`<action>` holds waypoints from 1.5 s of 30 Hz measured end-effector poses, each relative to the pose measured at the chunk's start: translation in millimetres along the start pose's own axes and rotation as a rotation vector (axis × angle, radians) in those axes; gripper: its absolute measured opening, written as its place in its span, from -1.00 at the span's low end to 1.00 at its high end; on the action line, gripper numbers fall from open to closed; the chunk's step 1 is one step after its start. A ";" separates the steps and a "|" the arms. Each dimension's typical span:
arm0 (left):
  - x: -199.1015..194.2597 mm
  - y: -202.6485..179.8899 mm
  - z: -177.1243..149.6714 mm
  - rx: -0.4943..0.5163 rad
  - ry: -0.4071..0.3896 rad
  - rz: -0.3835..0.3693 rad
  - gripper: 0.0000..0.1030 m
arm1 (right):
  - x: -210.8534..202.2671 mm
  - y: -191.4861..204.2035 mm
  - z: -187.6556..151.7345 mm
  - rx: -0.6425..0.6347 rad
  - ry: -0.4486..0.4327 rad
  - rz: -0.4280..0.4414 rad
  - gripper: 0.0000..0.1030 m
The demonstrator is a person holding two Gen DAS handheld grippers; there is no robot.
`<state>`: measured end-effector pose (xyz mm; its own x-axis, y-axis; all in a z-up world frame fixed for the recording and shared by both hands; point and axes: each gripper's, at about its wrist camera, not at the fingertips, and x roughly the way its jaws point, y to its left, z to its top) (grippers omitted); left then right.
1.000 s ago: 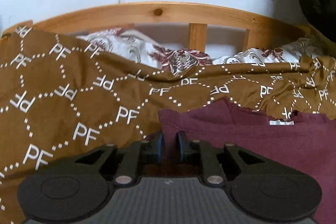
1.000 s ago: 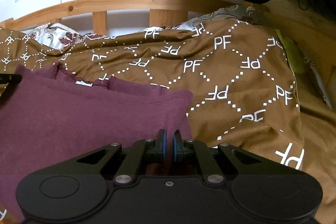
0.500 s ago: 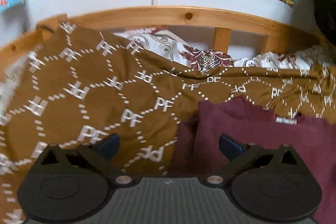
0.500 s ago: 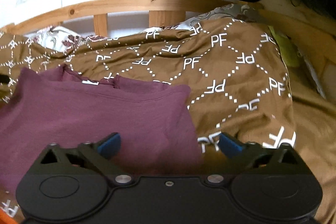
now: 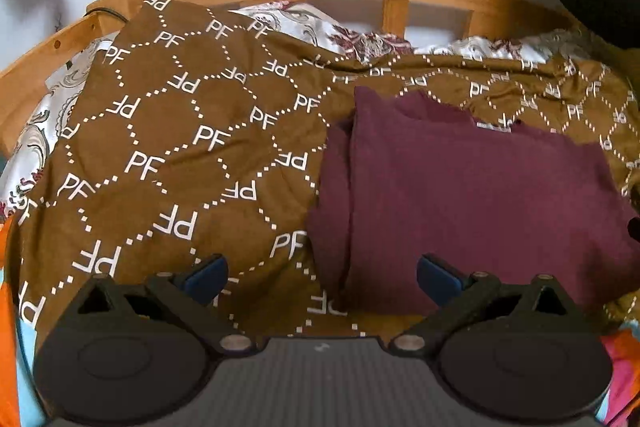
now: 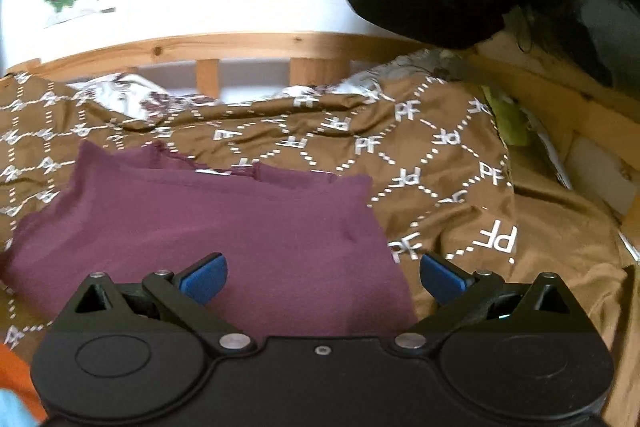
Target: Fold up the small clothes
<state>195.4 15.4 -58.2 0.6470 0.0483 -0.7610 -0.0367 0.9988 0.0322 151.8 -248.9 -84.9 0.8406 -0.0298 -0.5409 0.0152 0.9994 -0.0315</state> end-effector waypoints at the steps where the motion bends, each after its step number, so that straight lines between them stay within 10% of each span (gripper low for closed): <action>1: 2.5 -1.0 0.2 -0.001 0.013 0.003 0.99 | -3.4 5.4 -0.9 -0.019 -0.002 0.003 0.99; 13: 35.5 3.9 -2.7 -0.058 0.131 0.011 0.99 | 43.0 26.6 -19.7 -0.061 0.311 0.010 0.99; 23: 50.7 11.8 -0.1 -0.115 0.170 -0.006 0.99 | 31.0 16.5 -14.6 0.039 0.189 0.006 0.99; 35: 64.3 17.2 3.3 -0.162 0.201 -0.014 0.99 | 39.2 78.1 -15.1 -0.214 0.074 0.086 0.99; 45: 67.8 32.4 8.1 -0.272 0.182 -0.043 0.99 | 63.7 83.5 -22.7 -0.200 0.175 0.109 0.99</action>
<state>244.2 51.0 -103.5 0.5068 -0.0206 -0.8618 -0.2304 0.9601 -0.1584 194.4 -167.7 -141.0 0.7253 0.0572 -0.6861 -0.1915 0.9740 -0.1212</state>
